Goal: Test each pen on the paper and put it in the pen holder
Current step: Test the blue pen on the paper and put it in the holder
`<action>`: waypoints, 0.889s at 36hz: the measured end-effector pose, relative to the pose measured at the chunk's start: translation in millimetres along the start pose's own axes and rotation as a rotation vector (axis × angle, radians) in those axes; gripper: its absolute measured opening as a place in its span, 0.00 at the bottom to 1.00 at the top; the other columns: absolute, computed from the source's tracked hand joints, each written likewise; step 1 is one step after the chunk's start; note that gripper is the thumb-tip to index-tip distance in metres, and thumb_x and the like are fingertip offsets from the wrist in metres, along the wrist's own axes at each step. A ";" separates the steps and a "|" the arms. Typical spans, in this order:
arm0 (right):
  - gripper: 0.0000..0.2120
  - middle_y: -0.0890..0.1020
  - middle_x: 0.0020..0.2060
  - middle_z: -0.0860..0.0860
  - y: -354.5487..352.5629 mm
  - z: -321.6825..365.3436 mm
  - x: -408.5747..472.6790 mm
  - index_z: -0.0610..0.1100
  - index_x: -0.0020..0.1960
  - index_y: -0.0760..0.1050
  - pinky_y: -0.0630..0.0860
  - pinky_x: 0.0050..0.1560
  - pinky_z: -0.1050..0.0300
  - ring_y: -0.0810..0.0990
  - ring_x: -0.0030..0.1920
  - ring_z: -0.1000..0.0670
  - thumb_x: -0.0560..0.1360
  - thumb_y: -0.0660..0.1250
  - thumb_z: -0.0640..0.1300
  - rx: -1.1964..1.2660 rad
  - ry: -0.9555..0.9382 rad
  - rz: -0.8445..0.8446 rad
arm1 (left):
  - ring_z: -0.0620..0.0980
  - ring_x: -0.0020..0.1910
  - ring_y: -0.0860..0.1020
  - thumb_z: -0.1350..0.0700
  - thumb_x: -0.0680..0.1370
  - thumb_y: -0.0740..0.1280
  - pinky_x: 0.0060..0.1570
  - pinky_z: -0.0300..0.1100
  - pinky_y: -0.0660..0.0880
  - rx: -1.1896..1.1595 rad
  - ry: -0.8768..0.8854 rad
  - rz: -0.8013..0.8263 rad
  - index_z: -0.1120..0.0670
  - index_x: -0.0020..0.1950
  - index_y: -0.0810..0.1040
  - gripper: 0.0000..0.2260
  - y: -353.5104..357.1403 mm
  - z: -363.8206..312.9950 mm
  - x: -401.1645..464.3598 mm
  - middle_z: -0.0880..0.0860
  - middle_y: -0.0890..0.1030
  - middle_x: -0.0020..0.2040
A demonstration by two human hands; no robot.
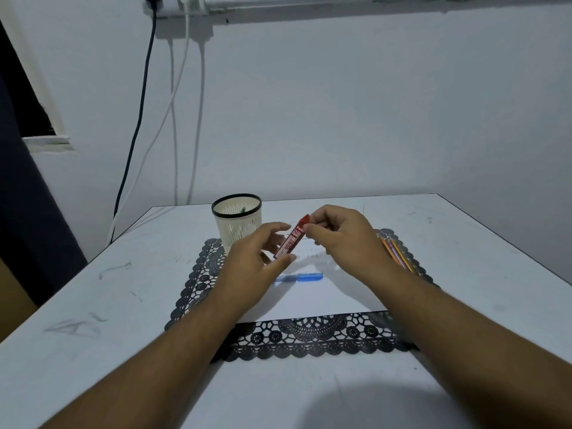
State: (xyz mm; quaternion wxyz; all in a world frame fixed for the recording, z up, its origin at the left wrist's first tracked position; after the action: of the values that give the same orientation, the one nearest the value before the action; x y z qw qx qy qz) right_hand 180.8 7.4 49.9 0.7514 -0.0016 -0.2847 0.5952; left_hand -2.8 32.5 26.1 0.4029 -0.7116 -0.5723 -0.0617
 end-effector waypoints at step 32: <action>0.10 0.84 0.42 0.41 59.4 -29.4 -23.9 0.33 0.44 0.84 0.82 0.35 0.61 0.82 0.33 0.49 0.79 0.68 0.38 1.119 0.763 0.289 | 0.48 0.48 0.82 0.53 0.80 0.69 0.48 0.38 0.77 -0.149 0.174 -0.126 0.43 0.58 0.80 0.08 -24.9 -20.1 -1.9 0.42 0.84 0.49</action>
State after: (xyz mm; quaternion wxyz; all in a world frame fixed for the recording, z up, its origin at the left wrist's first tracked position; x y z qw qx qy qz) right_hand 137.2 13.2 -5.2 0.6001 0.1391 0.3523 0.7045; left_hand -17.5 18.6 50.9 0.3924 -0.6943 -0.5723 -0.1909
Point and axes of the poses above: each hand's wrist, its own x-axis towards the middle knuckle, its own y-axis out of the palm, z = x × y, the point moved 6 cm from there along x, towards the middle knuckle
